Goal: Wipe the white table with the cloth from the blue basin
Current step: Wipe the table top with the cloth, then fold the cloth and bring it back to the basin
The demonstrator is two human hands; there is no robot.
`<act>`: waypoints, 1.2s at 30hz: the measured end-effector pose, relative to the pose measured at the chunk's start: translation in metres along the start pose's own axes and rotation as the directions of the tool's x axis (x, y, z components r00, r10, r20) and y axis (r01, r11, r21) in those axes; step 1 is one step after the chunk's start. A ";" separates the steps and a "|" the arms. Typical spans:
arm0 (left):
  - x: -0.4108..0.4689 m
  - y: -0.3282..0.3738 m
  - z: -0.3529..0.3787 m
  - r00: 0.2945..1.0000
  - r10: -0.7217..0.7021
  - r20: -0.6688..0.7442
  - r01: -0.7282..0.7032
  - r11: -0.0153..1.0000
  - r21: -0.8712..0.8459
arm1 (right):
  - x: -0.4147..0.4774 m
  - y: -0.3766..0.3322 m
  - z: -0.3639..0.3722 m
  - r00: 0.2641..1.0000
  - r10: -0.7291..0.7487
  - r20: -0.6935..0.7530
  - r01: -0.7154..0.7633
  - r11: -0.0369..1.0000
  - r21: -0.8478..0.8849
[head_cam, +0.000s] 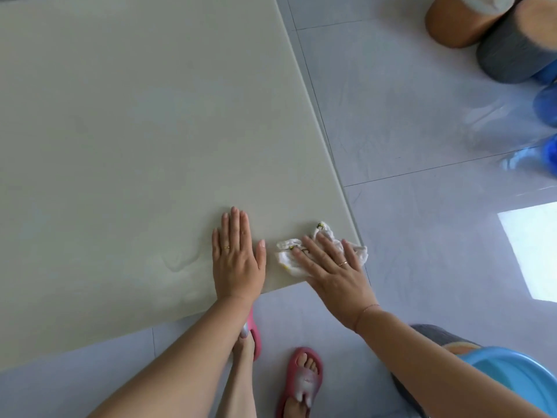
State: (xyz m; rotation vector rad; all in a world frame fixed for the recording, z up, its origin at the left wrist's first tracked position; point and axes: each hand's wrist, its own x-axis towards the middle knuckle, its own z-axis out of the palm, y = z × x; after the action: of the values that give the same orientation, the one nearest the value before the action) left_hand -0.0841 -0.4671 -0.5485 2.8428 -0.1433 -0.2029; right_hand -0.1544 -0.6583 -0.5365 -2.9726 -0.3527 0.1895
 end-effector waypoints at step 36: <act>-0.036 0.092 -0.205 0.805 0.222 0.550 0.593 -0.285 -0.753 | 0.004 -0.039 -0.216 0.831 0.299 0.469 -0.419 -0.219 0.881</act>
State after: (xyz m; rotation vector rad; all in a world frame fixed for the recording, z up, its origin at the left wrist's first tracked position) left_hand -0.0950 -0.4938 -0.3225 0.8687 0.3422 -0.7616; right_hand -0.1284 -0.6465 -0.3192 -1.3078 0.5577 0.4078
